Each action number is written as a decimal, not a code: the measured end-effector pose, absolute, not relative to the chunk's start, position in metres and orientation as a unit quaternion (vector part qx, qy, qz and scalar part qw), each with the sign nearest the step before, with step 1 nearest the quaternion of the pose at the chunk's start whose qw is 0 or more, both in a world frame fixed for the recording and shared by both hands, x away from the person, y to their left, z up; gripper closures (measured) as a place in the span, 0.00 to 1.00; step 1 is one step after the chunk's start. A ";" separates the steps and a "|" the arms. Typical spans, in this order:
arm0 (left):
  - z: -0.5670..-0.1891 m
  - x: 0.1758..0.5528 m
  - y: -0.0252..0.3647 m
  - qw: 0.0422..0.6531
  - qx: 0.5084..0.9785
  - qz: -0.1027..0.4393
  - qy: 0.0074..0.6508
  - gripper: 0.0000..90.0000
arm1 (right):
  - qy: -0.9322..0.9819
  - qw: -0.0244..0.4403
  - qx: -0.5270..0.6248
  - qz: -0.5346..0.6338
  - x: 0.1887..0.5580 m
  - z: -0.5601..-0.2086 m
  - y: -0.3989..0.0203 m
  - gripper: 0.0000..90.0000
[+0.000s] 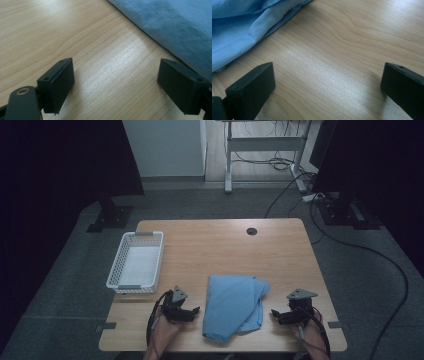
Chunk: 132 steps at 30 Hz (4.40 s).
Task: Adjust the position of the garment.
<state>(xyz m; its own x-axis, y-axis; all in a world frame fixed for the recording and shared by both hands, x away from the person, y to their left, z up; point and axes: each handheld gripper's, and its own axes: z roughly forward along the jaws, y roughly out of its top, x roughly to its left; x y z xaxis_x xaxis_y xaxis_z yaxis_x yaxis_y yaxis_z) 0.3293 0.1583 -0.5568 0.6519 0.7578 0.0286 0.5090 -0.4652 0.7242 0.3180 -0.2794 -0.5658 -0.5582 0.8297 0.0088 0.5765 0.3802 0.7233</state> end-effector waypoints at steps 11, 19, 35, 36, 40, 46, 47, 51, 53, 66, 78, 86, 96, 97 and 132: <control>-0.557 0.329 0.158 0.353 0.837 0.177 0.379 0.15 | 0.807 0.183 0.440 0.349 0.318 -0.566 -0.278 0.00; -0.557 0.329 0.159 0.354 0.836 0.177 0.379 0.16 | 0.809 0.167 0.441 0.350 0.315 -0.561 -0.279 0.06; -0.557 0.329 0.159 0.354 0.836 0.178 0.380 0.16 | 0.822 0.147 0.406 0.371 0.297 -0.538 -0.257 0.06; -0.557 0.329 0.159 0.354 0.836 0.178 0.380 0.16 | 0.824 0.145 0.401 0.374 0.296 -0.536 -0.254 0.06; -0.557 0.329 0.159 0.354 0.836 0.178 0.380 0.16 | 0.829 0.139 0.385 0.382 0.293 -0.528 -0.241 0.06; -0.557 0.329 0.159 0.354 0.836 0.178 0.380 0.16 | 0.835 0.131 0.361 0.394 0.292 -0.517 -0.220 0.06; -0.557 0.329 0.159 0.354 0.836 0.178 0.380 0.16 | 0.835 0.129 0.357 0.397 0.293 -0.516 -0.216 0.06; -0.557 0.329 0.159 0.354 0.836 0.178 0.380 0.16 | 0.838 0.122 0.344 0.405 0.294 -0.515 -0.200 0.06; -0.557 0.329 0.159 0.354 0.836 0.178 0.380 0.16 | 0.841 0.121 0.337 0.405 0.295 -0.516 -0.193 0.06; -0.557 0.329 0.159 0.354 0.836 0.178 0.380 0.16 | 0.861 0.106 0.333 0.369 0.308 -0.557 -0.179 0.06; -0.557 0.328 0.159 0.354 0.835 0.178 0.381 0.16 | 0.868 0.132 0.313 0.363 0.310 -0.563 -0.170 0.00; -0.557 0.326 0.160 0.354 0.836 0.177 0.380 0.16 | 0.861 0.139 0.317 0.372 0.321 -0.564 -0.165 0.00; -0.557 0.322 0.162 0.354 0.836 0.177 0.379 0.16 | 0.858 0.141 0.325 0.371 0.335 -0.564 -0.157 0.00; -0.557 0.322 0.162 0.354 0.836 0.177 0.379 0.16 | 0.858 0.142 0.324 0.371 0.337 -0.564 -0.156 0.00; -0.557 0.316 0.164 0.351 0.827 0.185 0.398 0.17 | 0.861 0.139 0.317 0.373 0.403 -0.562 -0.126 0.00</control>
<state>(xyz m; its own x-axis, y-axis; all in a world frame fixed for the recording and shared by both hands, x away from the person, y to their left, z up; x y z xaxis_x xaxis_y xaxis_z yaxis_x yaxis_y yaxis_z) 0.3160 0.1637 -0.5569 0.6139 0.7889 0.0274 0.5287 -0.4368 0.7278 0.4032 -0.1256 -0.5625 -0.7599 0.6500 -0.0023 0.4432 0.5207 0.7297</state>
